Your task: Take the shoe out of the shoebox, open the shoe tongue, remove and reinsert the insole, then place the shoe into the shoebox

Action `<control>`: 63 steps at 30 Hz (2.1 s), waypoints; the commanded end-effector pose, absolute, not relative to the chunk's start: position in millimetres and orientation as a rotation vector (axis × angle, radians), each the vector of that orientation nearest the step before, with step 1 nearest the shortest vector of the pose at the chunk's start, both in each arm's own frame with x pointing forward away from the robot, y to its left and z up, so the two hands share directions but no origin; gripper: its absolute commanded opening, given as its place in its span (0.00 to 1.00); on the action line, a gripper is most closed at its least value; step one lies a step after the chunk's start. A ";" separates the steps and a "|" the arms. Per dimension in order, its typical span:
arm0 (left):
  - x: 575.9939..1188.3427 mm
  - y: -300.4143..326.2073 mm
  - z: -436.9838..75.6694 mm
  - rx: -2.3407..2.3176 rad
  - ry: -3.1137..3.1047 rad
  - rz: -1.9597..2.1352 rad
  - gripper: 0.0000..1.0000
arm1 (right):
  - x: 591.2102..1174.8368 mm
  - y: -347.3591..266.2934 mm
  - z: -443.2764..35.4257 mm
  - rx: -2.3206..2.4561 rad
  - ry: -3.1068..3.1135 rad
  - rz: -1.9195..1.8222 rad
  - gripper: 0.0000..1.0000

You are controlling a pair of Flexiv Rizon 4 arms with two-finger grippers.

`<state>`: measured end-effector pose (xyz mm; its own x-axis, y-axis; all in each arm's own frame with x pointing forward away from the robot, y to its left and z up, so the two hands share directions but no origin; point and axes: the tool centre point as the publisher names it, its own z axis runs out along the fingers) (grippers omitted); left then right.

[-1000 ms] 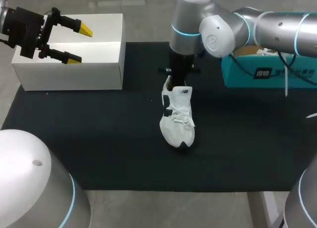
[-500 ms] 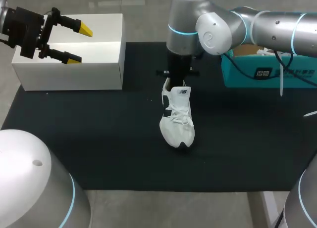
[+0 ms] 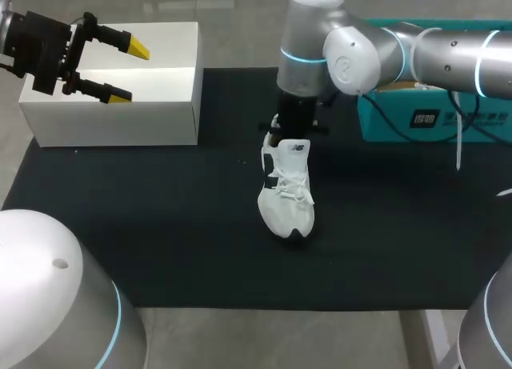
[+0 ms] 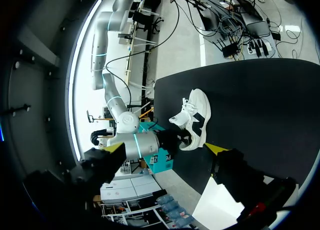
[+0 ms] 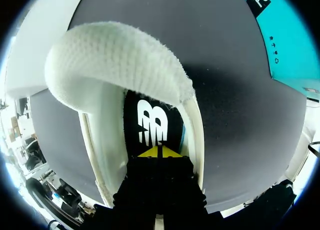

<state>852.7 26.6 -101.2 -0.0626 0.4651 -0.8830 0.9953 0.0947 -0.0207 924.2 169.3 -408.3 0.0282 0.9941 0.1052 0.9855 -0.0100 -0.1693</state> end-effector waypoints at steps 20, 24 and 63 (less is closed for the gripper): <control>854.1 26.5 -100.8 1.470 1.634 -0.904 1.00 | 918.3 175.7 -366.0 -2.149 -1.973 0.237 0.80; 854.1 26.5 -100.8 1.470 1.634 -0.904 1.00 | 915.5 174.2 -366.4 -2.155 -1.955 0.247 1.00; 854.1 26.5 -100.8 1.470 1.634 -0.904 1.00 | 886.8 175.6 -335.4 -2.223 -1.771 0.395 1.00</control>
